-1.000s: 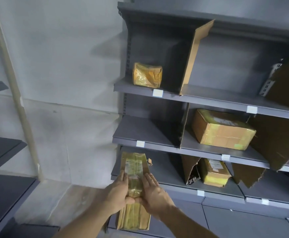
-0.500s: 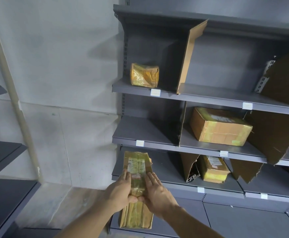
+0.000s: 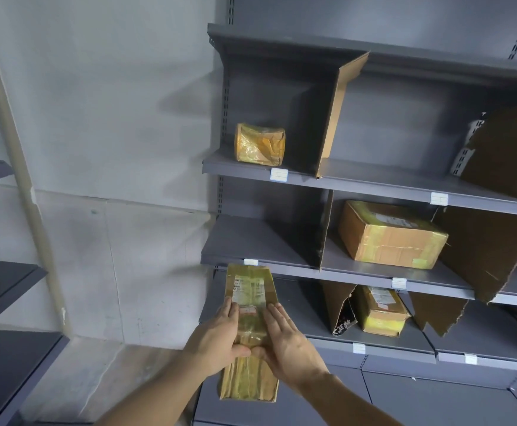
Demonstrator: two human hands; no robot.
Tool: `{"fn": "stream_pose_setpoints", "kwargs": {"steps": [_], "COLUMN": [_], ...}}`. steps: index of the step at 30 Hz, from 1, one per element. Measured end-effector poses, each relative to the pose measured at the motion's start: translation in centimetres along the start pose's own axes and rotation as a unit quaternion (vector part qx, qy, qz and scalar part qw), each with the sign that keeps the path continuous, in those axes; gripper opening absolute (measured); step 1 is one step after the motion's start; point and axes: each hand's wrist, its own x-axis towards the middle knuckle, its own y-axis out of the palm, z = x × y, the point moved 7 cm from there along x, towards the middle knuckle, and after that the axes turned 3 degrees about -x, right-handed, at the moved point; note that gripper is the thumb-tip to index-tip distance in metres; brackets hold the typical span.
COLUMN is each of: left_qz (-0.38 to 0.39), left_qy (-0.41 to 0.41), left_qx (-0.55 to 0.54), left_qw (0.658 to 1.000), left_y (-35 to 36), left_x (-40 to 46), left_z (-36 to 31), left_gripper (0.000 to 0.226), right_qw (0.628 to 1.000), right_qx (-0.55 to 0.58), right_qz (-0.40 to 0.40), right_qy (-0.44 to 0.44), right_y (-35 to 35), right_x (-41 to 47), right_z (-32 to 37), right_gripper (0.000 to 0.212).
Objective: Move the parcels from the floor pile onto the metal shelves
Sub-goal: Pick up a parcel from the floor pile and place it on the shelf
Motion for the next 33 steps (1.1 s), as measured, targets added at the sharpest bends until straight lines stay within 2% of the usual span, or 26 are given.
{"fn": "stream_pose_setpoints", "kwargs": {"steps": [3,10,22,28,31,33], "left_qz": [-0.060,-0.138,-0.113,-0.082,-0.083,-0.085], "left_qy": [0.027,0.060,0.057,0.044,0.034,0.027], "left_qx": [0.022,0.043,0.034,0.017,0.019,0.016], "left_qw": [0.998,0.988,0.991,0.996,0.996,0.996], "left_y": [-3.3,-8.5,-8.7,-9.6,-10.4,-10.8], "left_x": [0.7,3.4,8.0,12.8,15.9,18.3], "left_z": [-1.2,-2.4,-1.7,-1.1,-1.0,-0.9], "left_gripper": [0.099,0.102,0.103,0.100,0.100,0.100], "right_qw": [0.996,0.984,0.989,0.996,0.996,0.996], "right_qx": [-0.022,-0.099,-0.105,-0.043,-0.038,-0.047], "right_qz": [-0.085,-0.148,-0.104,-0.082,-0.083,-0.074], "right_qy": [0.000,0.012,0.023,0.002,-0.002,-0.006], "right_y": [-2.4,-7.9,-6.5,-6.9,-7.0,-7.0], "right_x": [0.7,4.3,8.1,12.3,15.1,17.2], "right_z": [-0.8,-0.6,-4.1,-6.3,-8.4,-10.1], "right_gripper": [0.077,0.067,0.075,0.077,0.090,0.091]}}
